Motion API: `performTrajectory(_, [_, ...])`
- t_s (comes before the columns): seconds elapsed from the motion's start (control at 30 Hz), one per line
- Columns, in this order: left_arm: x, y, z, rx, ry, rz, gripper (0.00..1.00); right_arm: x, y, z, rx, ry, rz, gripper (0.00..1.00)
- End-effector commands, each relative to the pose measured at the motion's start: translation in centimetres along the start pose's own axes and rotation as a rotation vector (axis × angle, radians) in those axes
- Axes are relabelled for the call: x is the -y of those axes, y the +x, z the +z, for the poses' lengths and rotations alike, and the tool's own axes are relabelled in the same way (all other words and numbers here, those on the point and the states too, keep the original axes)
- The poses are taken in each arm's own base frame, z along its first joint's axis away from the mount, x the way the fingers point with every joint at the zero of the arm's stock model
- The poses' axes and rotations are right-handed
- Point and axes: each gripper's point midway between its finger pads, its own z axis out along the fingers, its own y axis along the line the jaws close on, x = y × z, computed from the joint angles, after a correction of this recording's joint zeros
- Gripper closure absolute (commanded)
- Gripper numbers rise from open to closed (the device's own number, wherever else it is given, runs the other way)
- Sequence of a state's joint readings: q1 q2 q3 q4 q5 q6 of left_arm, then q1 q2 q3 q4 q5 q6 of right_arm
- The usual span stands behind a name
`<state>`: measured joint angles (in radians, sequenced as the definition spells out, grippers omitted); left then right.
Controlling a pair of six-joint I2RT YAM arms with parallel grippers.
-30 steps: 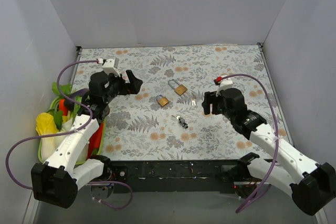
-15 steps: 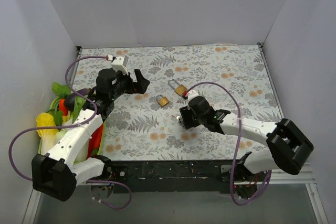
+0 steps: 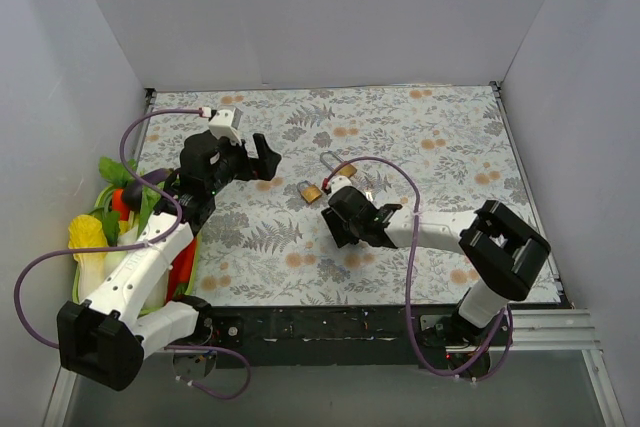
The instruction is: Unlock with the key
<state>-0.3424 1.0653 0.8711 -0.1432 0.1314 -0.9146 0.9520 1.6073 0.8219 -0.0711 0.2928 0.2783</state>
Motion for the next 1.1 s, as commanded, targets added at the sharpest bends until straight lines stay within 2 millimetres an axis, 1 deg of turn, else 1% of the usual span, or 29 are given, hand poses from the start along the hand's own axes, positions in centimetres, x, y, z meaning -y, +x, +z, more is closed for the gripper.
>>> performTrajectory(0.0, [-0.5,-0.8,-1.0,0.044,-0.029,0.034,0.02,0.6,-1.3,0.6,0.011,0.059,-0.006,0.39])
performTrajectory(0.1, [-0.5,-1.0,-1.2,0.056,-0.031,0.039,0.02,0.7,-1.1,0.8,-0.003,0.069,-0.015,0.43])
performTrajectory(0.13, [-0.5,-1.1,-1.3,0.058,-0.029,0.039,0.02,0.8,-1.2,0.8,-0.002,0.077,-0.01,0.47])
performTrajectory(0.2, [-0.5,-1.1,-1.3,0.058,-0.027,0.039,0.02,1.0,-1.0,0.7,-0.01,0.087,-0.006,0.52])
performTrajectory(0.23, [-0.5,-0.9,-1.2,0.053,-0.028,0.039,0.02,1.0,-1.2,0.7,-0.007,0.091,-0.001,0.56])
performTrajectory(0.3, [-0.3,-0.9,-1.2,0.051,-0.019,0.039,0.02,1.2,-1.1,0.3,-0.01,0.095,0.004,0.57])
performTrajectory(0.33, [-0.3,-1.0,-1.2,0.053,-0.016,0.04,0.02,1.3,-0.7,0.2,-0.02,0.1,0.005,0.6])
performTrajectory(0.4, [-0.1,-1.1,-1.3,0.058,-0.009,0.035,0.02,1.5,-0.6,-0.1,-0.014,0.102,0.01,0.64])
performTrajectory(0.43, [0.1,-1.1,-1.4,0.058,0.002,0.036,0.02,1.4,-0.5,-0.3,-0.014,0.097,0.01,0.74])
performTrajectory(0.47, [0.4,-1.3,-1.6,0.065,0.015,0.036,0.02,1.5,-0.2,-0.4,-0.018,0.096,0.009,0.81])
performTrajectory(0.5, [0.6,-1.5,-1.8,0.08,0.025,0.037,0.02,1.5,-0.4,-0.7,-0.012,0.093,0.013,0.88])
performTrajectory(0.53, [1.0,-1.6,-1.9,0.082,0.051,0.038,0.02,1.6,-0.2,-0.9,-0.016,0.093,0.009,0.98])
performTrajectory(0.6, [1.7,-1.7,-2.2,0.096,0.085,0.04,0.02,1.5,-0.9,-1.6,0.005,0.077,0.008,0.99])
performTrajectory(0.67, [2.5,-1.4,-2.4,0.088,0.136,0.044,0.02,1.5,-1.4,-2.3,0.02,0.054,-0.001,0.99])
performTrajectory(0.7, [2.8,-1.3,-2.5,0.089,0.153,0.045,0.02,1.4,-2.1,-3.1,0.046,0.039,-0.002,0.99])
performTrajectory(0.73, [3.0,-1.2,-2.5,0.085,0.167,0.047,0.02,1.3,-2.4,-3.5,0.053,0.019,-0.007,0.99])
performTrajectory(0.77, [3.6,-1.1,-2.7,0.078,0.202,0.05,0.02,1.6,-2.6,-4.0,0.059,0.013,-0.005,0.99])
performTrajectory(0.8, [3.9,-1.1,-2.7,0.078,0.219,0.052,0.02,1.8,-3.3,-5.0,0.087,-0.002,-0.015,0.99])
performTrajectory(0.83, [4.2,-1.0,-2.8,0.075,0.234,0.054,0.02,1.7,-3.6,-5.6,0.097,-0.028,-0.017,0.99])
performTrajectory(0.87, [4.7,-0.9,-3.0,0.07,0.267,0.058,0.02,2.1,-3.7,-6.1,0.106,-0.035,-0.011,0.99])
performTrajectory(0.9, [5.0,-0.9,-3.0,0.071,0.282,0.059,0.02,2.1,-4.5,-7.2,0.145,-0.052,-0.014,0.99])
performTrajectory(0.93, [5.3,-0.8,-3.1,0.066,0.302,0.063,0.02,1.8,-4.6,-7.7,0.154,-0.085,-0.014,0.99])
performTrajectory(0.97, [5.7,-0.7,-3.2,0.063,0.322,0.062,0.02,2.0,-4.9,-8.2,0.169,-0.098,-0.008,0.99])
performTrajectory(1.0, [6.5,-0.6,-3.5,0.059,0.372,0.067,0.02,1.9,-5.3,-9.2,0.192,-0.119,-0.008,0.99])
performTrajectory(1.07, [7.4,-0.1,-3.8,0.044,0.435,0.071,0.02,1.4,-5.7,-10.2,0.211,-0.161,-0.008,0.99])
